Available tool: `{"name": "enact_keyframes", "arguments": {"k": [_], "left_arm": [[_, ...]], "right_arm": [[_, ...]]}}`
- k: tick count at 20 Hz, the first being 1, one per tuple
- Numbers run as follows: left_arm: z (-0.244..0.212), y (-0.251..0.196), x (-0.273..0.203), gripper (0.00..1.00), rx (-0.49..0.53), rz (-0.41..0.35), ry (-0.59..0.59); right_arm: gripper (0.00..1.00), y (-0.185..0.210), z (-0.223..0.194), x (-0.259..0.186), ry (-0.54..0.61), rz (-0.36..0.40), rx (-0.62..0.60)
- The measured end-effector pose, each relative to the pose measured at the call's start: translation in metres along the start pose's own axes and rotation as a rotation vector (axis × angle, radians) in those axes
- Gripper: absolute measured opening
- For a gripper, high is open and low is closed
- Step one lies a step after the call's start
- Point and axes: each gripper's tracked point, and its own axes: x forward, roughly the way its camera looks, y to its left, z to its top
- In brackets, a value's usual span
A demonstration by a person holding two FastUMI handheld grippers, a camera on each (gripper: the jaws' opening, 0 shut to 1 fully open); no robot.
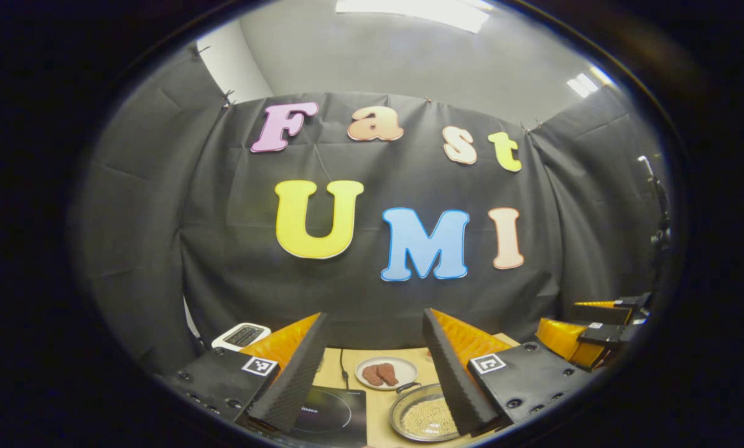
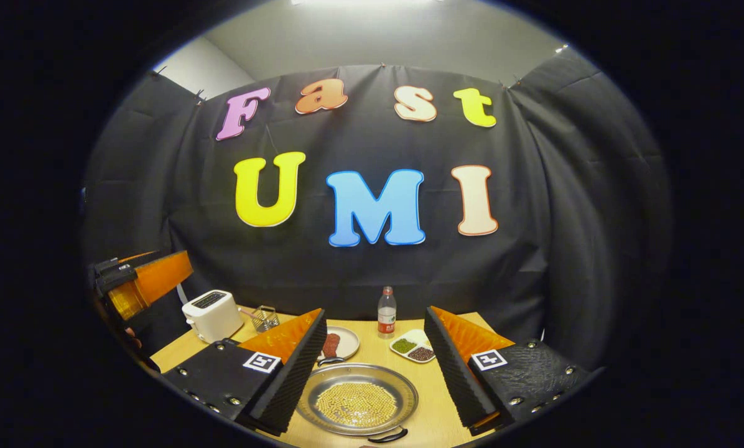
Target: First push the handle of the pot to place it horizontally, then grasp the pot with both hands and set it on the induction cooktop.
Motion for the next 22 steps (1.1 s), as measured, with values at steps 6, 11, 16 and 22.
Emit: {"name": "enact_keyframes", "arguments": {"k": [6,11,16,22], "left_arm": [[-0.021,0.010,0.005,0.97,-0.004,0.024,0.038],[-0.033,0.017,0.004,0.99,0.026,0.042,0.063],[-0.038,0.017,0.005,0.95,0.037,0.046,0.076],[-0.040,0.020,0.000,0.95,0.054,0.052,0.080]], "right_arm": [[0.96,0.009,-0.065,0.005,0.167,0.066,0.013],[0.77,0.013,-0.122,0.007,0.323,0.107,0.073],[0.41,0.006,-0.171,0.007,0.470,0.087,0.109],[0.09,0.018,-0.248,-0.010,0.702,0.163,0.115]]}}
